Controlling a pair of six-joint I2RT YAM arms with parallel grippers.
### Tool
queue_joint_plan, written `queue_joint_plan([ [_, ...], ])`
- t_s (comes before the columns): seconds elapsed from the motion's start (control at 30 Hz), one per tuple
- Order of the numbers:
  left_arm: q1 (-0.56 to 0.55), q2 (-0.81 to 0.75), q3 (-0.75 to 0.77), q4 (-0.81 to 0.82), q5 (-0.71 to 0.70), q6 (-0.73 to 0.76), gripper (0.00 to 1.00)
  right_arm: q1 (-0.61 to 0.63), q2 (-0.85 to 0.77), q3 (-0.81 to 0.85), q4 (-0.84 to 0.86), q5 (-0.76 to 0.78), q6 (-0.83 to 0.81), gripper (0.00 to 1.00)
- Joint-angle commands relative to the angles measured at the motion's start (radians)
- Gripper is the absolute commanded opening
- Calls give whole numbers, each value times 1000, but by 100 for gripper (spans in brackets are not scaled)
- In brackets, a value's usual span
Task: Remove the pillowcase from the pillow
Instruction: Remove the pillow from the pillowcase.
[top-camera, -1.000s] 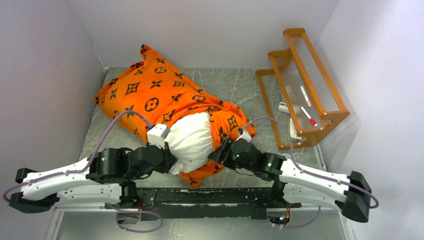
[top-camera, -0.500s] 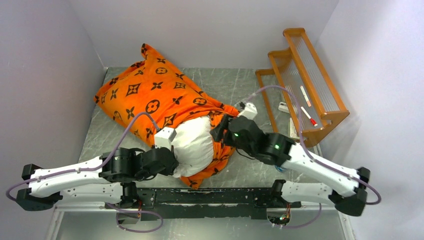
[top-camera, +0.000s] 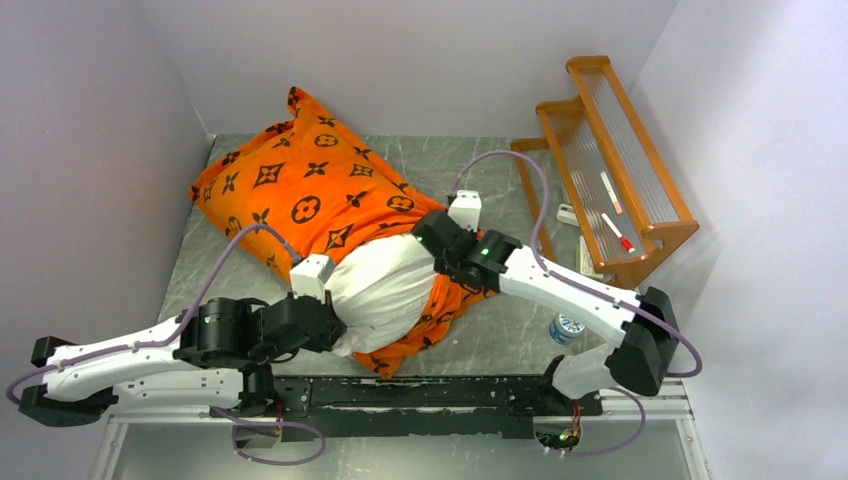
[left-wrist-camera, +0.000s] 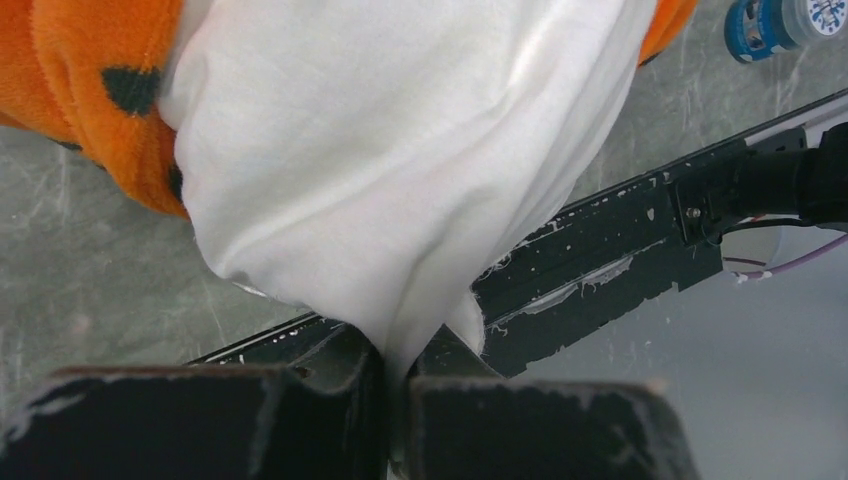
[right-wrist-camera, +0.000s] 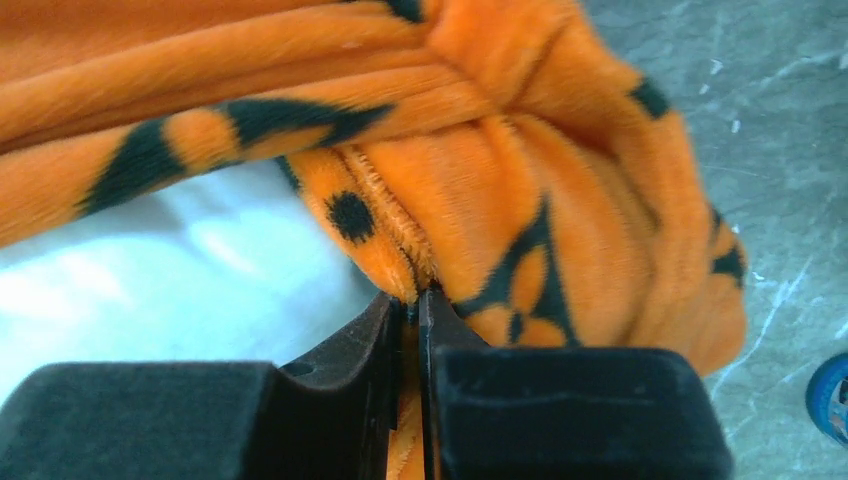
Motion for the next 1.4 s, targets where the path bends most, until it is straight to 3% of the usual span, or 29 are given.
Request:
queue_joint_plan([
  [0.0,-1,17,77,-178,-99,-3,5,-107,-82,-81,-42,27,-51,10],
  [0.17,-1,50,92,-269,-145,-57,5,-194,-133,-185,9,-87,-58,0],
  [0.3,-1,9,92,-237,-158,-52,5,-209,-116,-250,54,-170,-87,0],
  [0.33,-1,-1,92,-204,-150,-29,9,-210,-114,-262,78,-214,-104,0],
  [0.4,0,-4,114,-137,-126,32,49,-211,-117,-289,140,-321,-131,0],
  [0.47,-1,16,167,-100,-125,73,68,-208,-125,-316,193,-415,-149,0],
  [0.5,-1,34,201,-78,-125,103,87,-208,-131,-332,211,-443,-148,0],
  [0.53,-1,57,241,-54,-123,144,97,-209,-138,-346,223,-459,-138,0],
  [0.73,0,282,471,100,-31,463,99,-208,-219,-452,323,-572,-57,0],
  [0.83,1,429,520,130,-32,540,99,-211,-283,-501,380,-569,-18,0],
  [1.03,45,555,429,203,-67,555,99,-220,-360,-522,370,-542,40,0],
  [1.23,156,589,251,345,80,599,99,-229,-402,-574,395,-547,118,1],
  [1.27,158,608,243,330,63,595,96,-232,-403,-572,398,-559,115,4],
  [1.37,159,658,238,231,-27,550,65,-235,-386,-535,355,-554,93,23],
])
